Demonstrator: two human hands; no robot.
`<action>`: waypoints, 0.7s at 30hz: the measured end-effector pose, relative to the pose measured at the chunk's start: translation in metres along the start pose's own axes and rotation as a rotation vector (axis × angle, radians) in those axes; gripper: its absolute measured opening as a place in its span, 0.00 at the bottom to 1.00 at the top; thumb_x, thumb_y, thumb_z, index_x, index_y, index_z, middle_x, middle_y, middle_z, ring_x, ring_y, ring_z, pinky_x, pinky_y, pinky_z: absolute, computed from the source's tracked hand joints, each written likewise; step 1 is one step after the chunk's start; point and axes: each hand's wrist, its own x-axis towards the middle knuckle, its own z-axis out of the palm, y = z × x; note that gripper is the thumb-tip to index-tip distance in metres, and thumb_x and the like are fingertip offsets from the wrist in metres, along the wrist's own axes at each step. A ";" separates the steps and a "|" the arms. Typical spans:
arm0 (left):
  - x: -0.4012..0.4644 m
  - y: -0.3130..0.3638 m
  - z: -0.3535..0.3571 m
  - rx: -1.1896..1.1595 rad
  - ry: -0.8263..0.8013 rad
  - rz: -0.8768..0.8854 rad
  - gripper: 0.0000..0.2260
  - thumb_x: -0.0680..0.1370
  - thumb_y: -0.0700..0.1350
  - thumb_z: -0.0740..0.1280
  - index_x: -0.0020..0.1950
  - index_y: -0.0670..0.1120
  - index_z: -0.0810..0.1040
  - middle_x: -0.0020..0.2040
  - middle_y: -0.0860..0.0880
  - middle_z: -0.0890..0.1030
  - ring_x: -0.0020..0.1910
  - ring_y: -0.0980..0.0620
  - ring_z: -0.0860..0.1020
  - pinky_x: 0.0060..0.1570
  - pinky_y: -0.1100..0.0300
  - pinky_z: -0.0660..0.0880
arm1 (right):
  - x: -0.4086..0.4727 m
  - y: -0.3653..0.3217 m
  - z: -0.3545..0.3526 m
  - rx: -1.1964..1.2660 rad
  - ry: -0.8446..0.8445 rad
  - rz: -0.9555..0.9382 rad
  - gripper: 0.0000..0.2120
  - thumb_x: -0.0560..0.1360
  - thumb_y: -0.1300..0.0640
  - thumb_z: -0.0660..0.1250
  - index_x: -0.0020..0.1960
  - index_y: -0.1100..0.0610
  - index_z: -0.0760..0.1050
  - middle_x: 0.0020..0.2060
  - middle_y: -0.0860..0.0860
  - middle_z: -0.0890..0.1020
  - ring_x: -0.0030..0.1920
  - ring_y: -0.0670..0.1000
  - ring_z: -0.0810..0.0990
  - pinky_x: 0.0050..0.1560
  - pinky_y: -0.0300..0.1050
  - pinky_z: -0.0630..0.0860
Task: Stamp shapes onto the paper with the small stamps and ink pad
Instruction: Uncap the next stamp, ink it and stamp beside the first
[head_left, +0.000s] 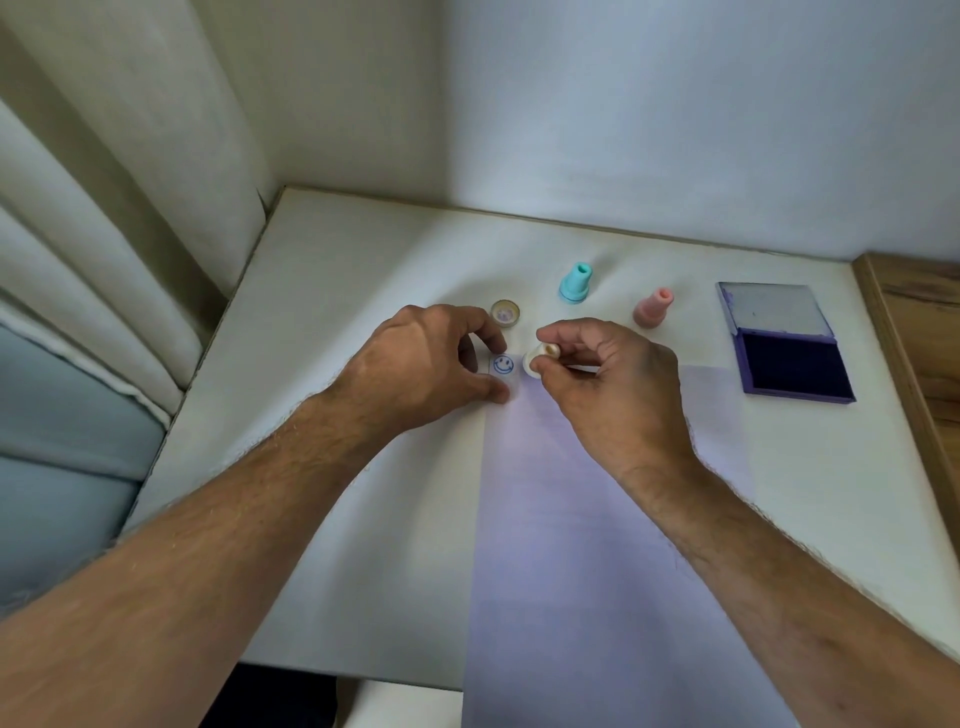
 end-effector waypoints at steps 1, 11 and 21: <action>0.000 0.000 0.000 -0.003 -0.002 0.000 0.14 0.67 0.56 0.78 0.51 0.58 0.81 0.37 0.56 0.80 0.38 0.58 0.77 0.37 0.62 0.68 | 0.000 0.000 0.000 -0.007 0.003 -0.007 0.12 0.72 0.56 0.75 0.55 0.52 0.82 0.47 0.46 0.86 0.45 0.41 0.83 0.48 0.25 0.74; 0.002 0.000 -0.002 -0.029 -0.021 -0.006 0.15 0.66 0.56 0.79 0.50 0.58 0.81 0.37 0.56 0.80 0.38 0.57 0.76 0.36 0.62 0.68 | 0.001 0.001 0.000 -0.014 0.000 -0.026 0.13 0.71 0.55 0.75 0.56 0.52 0.82 0.47 0.46 0.86 0.45 0.42 0.83 0.48 0.25 0.73; 0.002 0.000 -0.003 -0.039 -0.023 0.002 0.15 0.66 0.55 0.79 0.50 0.57 0.81 0.36 0.56 0.80 0.36 0.60 0.75 0.35 0.62 0.67 | 0.002 0.001 0.000 -0.037 -0.008 -0.084 0.13 0.70 0.57 0.76 0.55 0.55 0.83 0.47 0.49 0.86 0.45 0.43 0.84 0.50 0.31 0.77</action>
